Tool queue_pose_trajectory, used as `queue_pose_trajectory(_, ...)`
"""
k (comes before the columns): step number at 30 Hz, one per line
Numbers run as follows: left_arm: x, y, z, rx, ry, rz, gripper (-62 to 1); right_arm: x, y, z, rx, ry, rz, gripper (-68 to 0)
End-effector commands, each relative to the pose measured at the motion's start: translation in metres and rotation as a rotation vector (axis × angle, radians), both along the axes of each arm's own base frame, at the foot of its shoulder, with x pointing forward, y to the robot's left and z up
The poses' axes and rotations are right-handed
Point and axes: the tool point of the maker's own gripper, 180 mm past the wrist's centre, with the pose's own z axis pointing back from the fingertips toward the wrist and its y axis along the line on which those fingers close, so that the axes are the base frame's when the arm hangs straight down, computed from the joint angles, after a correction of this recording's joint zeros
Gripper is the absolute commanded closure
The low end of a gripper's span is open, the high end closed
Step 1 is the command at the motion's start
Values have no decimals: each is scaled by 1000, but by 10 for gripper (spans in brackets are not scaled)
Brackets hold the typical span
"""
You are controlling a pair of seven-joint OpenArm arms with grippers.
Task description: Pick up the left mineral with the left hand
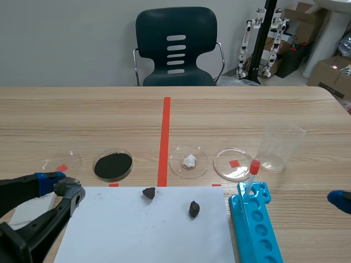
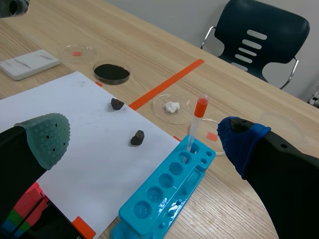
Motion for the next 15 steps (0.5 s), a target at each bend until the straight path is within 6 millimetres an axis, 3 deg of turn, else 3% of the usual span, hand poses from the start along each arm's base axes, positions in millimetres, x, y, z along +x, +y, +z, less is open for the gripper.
queue_pose_trajectory(1, 5, -3, 12, -23, -40, -2, -117, 2, 1, 6, 15, -19, 0, -621)
queue_pose_trajectory(15, 7, -3, 13, -23, -47, -1, -117, 2, 1, 6, 15, -19, 0, -621)
